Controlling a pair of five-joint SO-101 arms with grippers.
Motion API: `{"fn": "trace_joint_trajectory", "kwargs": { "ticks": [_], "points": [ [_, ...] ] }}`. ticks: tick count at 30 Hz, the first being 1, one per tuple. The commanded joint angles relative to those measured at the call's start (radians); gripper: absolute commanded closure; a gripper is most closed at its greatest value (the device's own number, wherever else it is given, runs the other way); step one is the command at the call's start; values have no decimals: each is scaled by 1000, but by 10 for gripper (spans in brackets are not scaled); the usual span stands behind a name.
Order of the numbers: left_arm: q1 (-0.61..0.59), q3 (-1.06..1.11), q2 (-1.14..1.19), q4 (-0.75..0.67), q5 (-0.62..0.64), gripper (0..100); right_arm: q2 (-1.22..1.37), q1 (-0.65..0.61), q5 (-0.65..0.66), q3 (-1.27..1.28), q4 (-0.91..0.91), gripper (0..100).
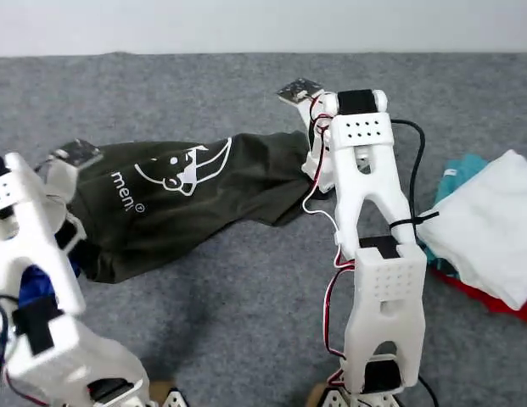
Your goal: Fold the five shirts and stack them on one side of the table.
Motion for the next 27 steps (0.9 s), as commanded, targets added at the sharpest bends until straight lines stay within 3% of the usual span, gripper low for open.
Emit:
{"fn": "trace_joint_trajectory", "kwargs": {
  "ticks": [1, 7, 14, 19, 27],
  "points": [
    [12, -2, 97, -18, -28, 814, -74, 39, 5, -49, 39, 989],
    [20, -2, 293, -29, -25, 834, -82, 96, 3, -49, 41, 989],
    [-5, -2, 339, -23, -26, 987, -82, 91, 3, -54, 41, 989],
    [-118, 5, 203, -6, -57, 995, -82, 113, 2, -54, 41, 989],
    [-295, 205, -153, 31, -336, 995, -127, 108, 2, -54, 39, 989]
  ]
}}
